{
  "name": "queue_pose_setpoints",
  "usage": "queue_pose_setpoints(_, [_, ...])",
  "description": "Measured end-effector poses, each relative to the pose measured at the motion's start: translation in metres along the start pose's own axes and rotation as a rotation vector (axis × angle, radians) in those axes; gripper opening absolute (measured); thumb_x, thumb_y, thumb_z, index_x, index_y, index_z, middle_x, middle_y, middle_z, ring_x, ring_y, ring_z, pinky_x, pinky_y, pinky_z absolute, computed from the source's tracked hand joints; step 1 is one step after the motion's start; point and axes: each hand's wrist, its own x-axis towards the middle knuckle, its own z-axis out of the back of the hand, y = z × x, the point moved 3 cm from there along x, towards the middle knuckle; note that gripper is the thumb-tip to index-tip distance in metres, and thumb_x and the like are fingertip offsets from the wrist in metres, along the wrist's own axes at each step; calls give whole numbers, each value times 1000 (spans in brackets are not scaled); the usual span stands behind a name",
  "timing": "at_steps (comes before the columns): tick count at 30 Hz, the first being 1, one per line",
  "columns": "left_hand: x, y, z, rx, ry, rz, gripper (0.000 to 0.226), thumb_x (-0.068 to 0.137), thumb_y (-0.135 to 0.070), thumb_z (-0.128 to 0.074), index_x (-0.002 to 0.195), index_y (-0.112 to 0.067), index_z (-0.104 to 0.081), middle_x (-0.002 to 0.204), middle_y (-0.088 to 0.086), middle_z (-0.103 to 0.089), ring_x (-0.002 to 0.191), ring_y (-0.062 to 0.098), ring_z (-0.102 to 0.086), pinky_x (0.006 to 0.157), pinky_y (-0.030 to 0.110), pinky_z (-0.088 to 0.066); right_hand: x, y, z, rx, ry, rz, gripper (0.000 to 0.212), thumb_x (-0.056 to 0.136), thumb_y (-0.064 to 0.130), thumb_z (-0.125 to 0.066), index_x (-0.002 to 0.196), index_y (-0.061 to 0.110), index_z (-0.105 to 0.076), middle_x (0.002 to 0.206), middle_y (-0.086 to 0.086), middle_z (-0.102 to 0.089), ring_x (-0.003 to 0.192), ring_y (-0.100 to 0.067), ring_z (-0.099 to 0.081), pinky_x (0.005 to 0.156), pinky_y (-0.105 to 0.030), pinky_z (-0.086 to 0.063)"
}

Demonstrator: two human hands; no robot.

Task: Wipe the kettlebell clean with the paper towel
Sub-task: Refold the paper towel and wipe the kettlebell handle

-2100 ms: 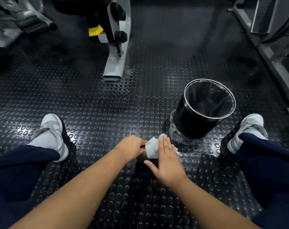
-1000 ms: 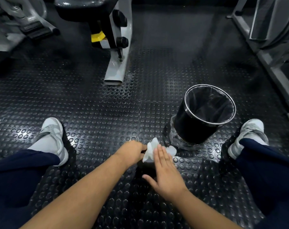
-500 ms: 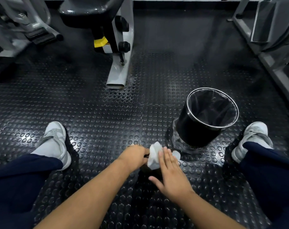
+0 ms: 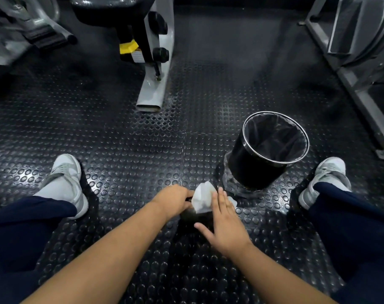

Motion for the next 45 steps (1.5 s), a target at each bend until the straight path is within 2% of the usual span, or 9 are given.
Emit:
queue_pose_setpoints(8, [3,0,1,41,-3,26,31,98,-18,-57,124,-30,-68,92,-3,-72,80,19,-65,74,33,-55,2,23,7,-102,51,161,107,92,89,-12,157,14,31,163,-5,41,149,-16,40,127,-40,15])
queue_pose_setpoints(15, [3,-2,1,36,37,48,29,99,-35,-65,128,-33,-65,108,0,-75,102,24,-69,92,42,-57,6,1,5,48,20,11,104,95,85,-21,160,19,27,167,2,35,153,-11,32,131,-40,1])
queue_pose_setpoints(20, [2,-4,-1,53,18,32,28,101,-27,-58,127,-31,-66,101,2,-74,92,24,-69,85,41,-58,13,35,11,-49,42,128,106,95,86,-17,164,12,12,168,-5,30,153,-18,33,130,-42,8])
queue_pose_setpoints(26, [3,-3,-1,65,27,51,21,99,-29,-60,117,-24,-68,99,1,-72,91,23,-68,85,41,-58,-9,14,4,-29,67,88,102,94,86,-15,158,20,29,164,0,40,150,-13,39,129,-40,10])
queue_pose_setpoints(31, [6,-3,-1,30,50,71,21,96,-29,-61,114,-23,-69,102,3,-72,93,23,-67,84,39,-57,26,18,16,42,66,-29,109,91,89,-18,164,15,15,170,-8,24,155,-23,28,130,-43,5])
queue_pose_setpoints(37, [3,-3,0,15,8,63,20,101,-27,-58,116,-24,-70,98,2,-75,77,20,-66,76,35,-58,4,28,13,-21,56,113,109,91,91,-16,160,17,26,165,-4,37,151,-18,38,129,-43,10])
queue_pose_setpoints(40, [4,-4,-2,11,18,50,25,99,-26,-61,123,-29,-68,101,1,-75,85,21,-68,82,37,-59,-6,4,4,-10,54,42,109,89,92,-15,155,21,36,163,0,42,151,-15,37,130,-41,8])
queue_pose_setpoints(42, [4,-4,-2,14,25,63,23,99,-28,-63,122,-27,-67,105,3,-75,96,25,-69,87,37,-57,1,-5,4,26,37,-37,111,89,92,-18,157,21,33,165,-1,38,154,-16,31,131,-41,2])
queue_pose_setpoints(45, [3,-5,-1,11,18,74,19,99,-28,-64,117,-22,-66,105,4,-73,98,26,-68,82,33,-52,11,7,6,68,33,-48,114,90,91,-22,160,16,27,166,-2,35,154,-18,29,129,-37,8])
